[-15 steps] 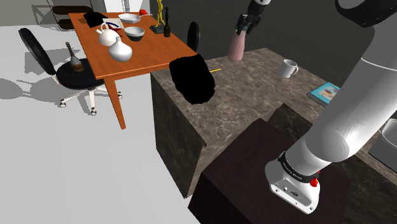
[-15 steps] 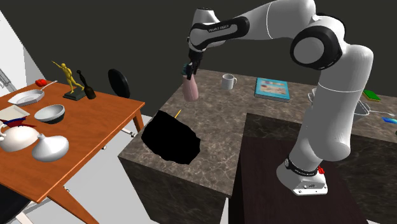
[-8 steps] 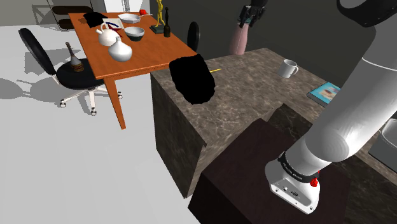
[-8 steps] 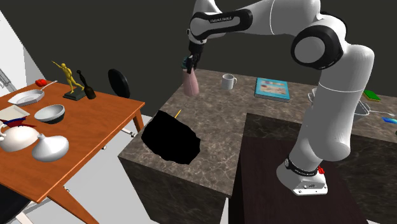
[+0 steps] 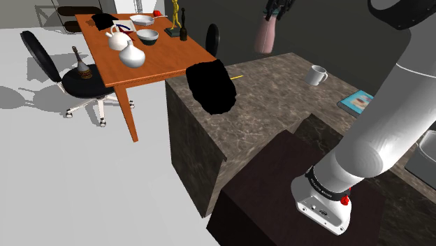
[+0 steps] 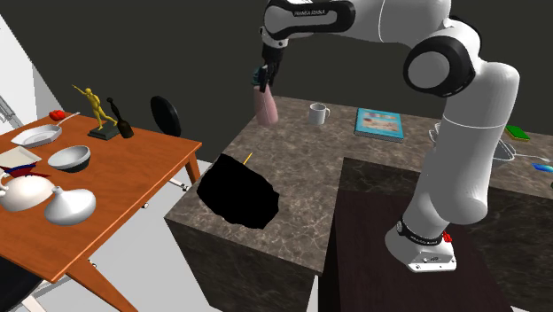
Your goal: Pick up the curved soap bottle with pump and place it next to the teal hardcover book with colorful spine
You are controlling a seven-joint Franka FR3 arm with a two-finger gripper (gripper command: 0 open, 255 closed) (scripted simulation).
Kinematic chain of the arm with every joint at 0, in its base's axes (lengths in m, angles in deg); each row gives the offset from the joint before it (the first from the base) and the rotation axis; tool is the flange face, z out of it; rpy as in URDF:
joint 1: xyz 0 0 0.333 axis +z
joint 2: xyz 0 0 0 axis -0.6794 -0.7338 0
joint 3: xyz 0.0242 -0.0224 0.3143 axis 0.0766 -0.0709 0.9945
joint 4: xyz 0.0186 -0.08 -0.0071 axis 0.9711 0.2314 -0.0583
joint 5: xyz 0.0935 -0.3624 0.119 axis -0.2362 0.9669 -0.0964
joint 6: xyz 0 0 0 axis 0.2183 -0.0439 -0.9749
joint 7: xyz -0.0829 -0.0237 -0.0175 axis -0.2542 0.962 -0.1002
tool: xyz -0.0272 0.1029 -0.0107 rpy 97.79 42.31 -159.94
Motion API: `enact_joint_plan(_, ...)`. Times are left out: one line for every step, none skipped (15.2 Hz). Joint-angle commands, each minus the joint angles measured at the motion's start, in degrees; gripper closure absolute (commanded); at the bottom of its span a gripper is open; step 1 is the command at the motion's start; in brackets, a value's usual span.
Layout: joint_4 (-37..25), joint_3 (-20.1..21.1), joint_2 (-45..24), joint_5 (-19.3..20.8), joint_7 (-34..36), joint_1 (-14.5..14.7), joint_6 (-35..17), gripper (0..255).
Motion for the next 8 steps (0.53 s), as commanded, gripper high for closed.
enact_joint_plan(-1.8, 0.0, -0.1, 0.0, 0.1, -0.1, 1.7, 255)
enact_joint_plan(-2.8, -0.1, -0.3, -0.1, 0.1, -0.2, 2.5, 255)
enact_joint_plan(-3.8, -0.1, -0.4, -0.1, 0.2, -0.3, 3.3, 255)
enact_joint_plan(-4.8, -0.1, -0.6, -0.2, 0.2, -0.4, 4.2, 255)
enact_joint_plan(-5.8, -0.1, -0.9, -0.3, 0.2, -0.5, 5.0, 255)
enact_joint_plan(-6.9, -0.2, -1.1, -0.4, 0.2, -0.6, 5.9, 255)
enact_joint_plan(-8.1, -0.2, -1.4, -0.5, 0.2, -0.7, 6.8, 255)
enact_joint_plan(-9.2, -0.2, -1.6, -0.6, 0.2, -0.8, 7.7, 255)
